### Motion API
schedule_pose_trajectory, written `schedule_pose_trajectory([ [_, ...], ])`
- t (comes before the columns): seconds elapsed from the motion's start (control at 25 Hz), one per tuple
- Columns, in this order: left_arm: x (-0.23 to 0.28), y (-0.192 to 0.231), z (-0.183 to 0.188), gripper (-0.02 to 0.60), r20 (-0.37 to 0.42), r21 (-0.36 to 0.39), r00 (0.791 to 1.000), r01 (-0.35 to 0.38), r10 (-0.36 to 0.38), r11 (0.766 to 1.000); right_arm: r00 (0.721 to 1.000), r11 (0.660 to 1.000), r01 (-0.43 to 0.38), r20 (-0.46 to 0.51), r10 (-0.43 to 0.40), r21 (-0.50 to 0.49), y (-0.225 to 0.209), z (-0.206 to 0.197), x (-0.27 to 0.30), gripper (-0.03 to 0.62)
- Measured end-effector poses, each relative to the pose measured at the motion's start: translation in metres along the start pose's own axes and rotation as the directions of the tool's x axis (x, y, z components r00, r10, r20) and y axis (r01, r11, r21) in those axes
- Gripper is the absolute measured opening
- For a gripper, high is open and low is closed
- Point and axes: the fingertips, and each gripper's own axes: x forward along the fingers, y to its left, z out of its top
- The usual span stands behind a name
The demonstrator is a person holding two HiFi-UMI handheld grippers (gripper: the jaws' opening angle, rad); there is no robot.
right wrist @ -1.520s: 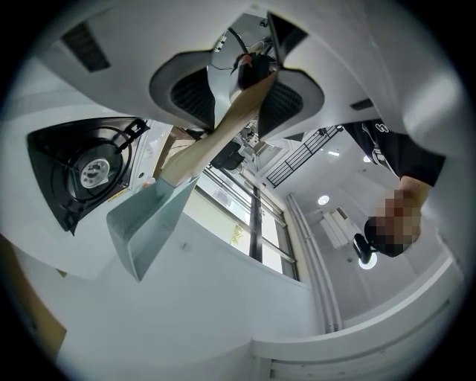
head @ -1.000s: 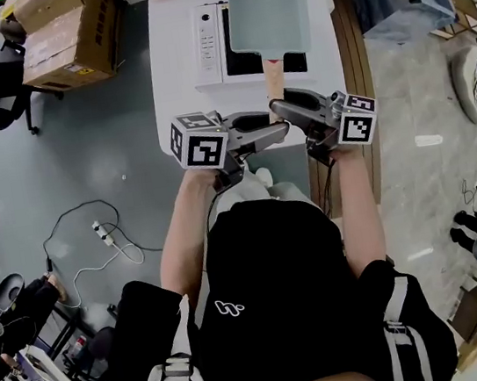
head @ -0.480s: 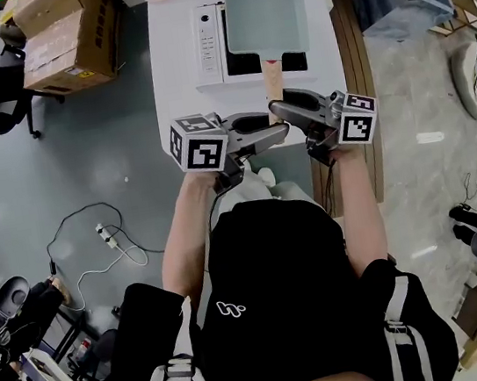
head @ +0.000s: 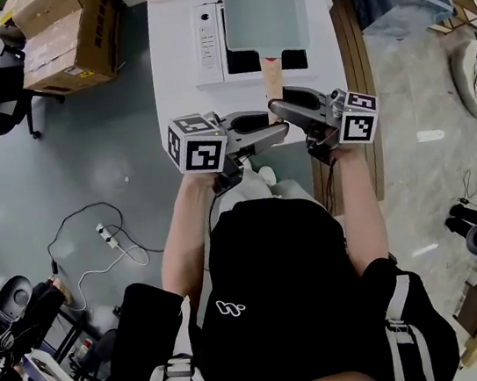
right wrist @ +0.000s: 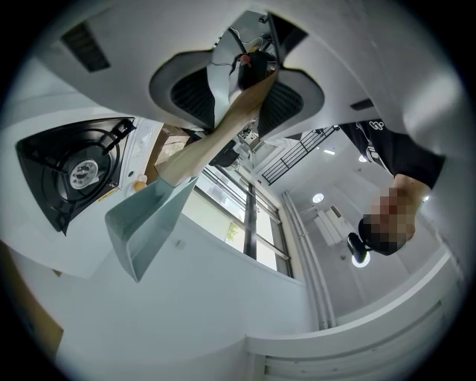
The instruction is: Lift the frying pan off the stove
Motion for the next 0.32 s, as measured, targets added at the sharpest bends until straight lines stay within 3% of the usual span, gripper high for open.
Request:
schedule_pose_trajectory([
  [0.32, -0.0001, -0.0036, -0.0039, 0.164, -0.001, -0.003, 1.000, 0.003, -0.003, 1.000, 1.000, 1.000, 0.006, 0.001, -0.006, 0.001, 0.0038, -0.0035, -0.0016, 0.192],
])
